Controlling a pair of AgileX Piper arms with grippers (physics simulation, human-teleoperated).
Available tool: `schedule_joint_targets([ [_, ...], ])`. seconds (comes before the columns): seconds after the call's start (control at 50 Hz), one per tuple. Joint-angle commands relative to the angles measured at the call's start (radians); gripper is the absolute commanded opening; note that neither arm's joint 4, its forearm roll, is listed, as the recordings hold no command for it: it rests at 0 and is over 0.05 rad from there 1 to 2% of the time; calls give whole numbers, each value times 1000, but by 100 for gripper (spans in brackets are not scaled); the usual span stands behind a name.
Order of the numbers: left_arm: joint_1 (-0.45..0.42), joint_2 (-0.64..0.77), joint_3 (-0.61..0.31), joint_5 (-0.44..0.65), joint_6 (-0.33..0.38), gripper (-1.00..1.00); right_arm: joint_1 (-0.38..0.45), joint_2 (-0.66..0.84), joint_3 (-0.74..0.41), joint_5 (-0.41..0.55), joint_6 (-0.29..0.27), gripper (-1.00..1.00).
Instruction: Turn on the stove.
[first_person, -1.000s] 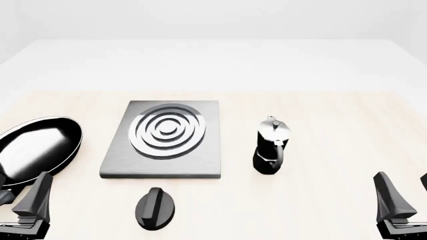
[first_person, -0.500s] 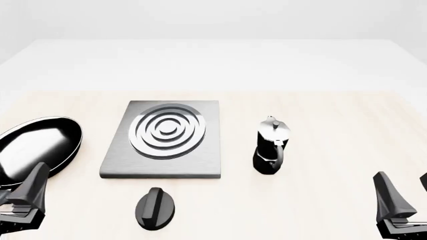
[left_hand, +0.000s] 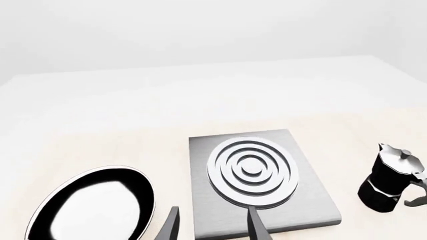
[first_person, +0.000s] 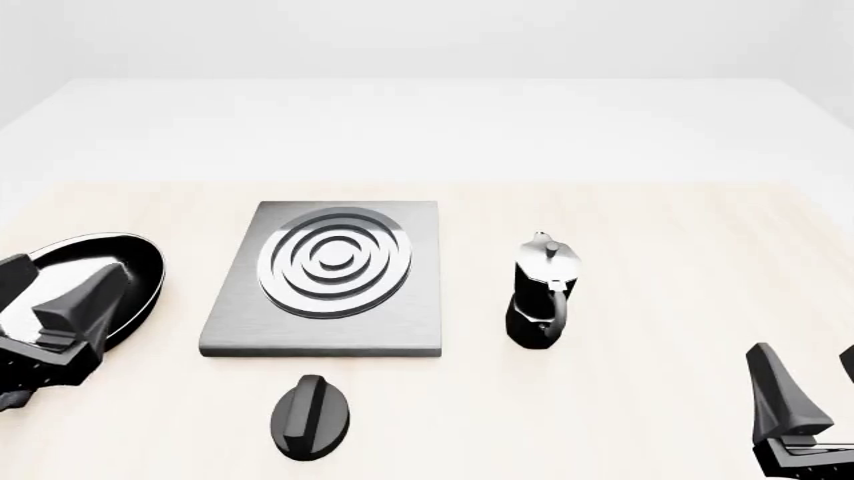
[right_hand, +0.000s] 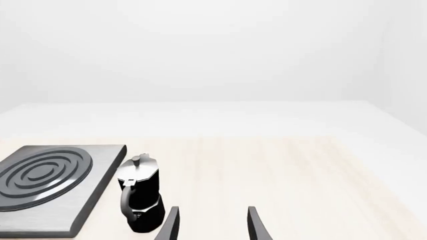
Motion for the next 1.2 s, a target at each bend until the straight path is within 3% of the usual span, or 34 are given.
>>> schedule_joint_targets([
  [0.02,-54,122,-114,57,-3,100,0,1,0,0,0,100],
  [0.2,-113,239,-195,84,-10,100,0,5,0,-5,0,100],
  [0.52,-205,351,-248,130,-47,100,-1,4,-1,-3,0,100],
  [1.2,-291,476,-148,-3,-140,100,0,3,-2,0,0,100],
])
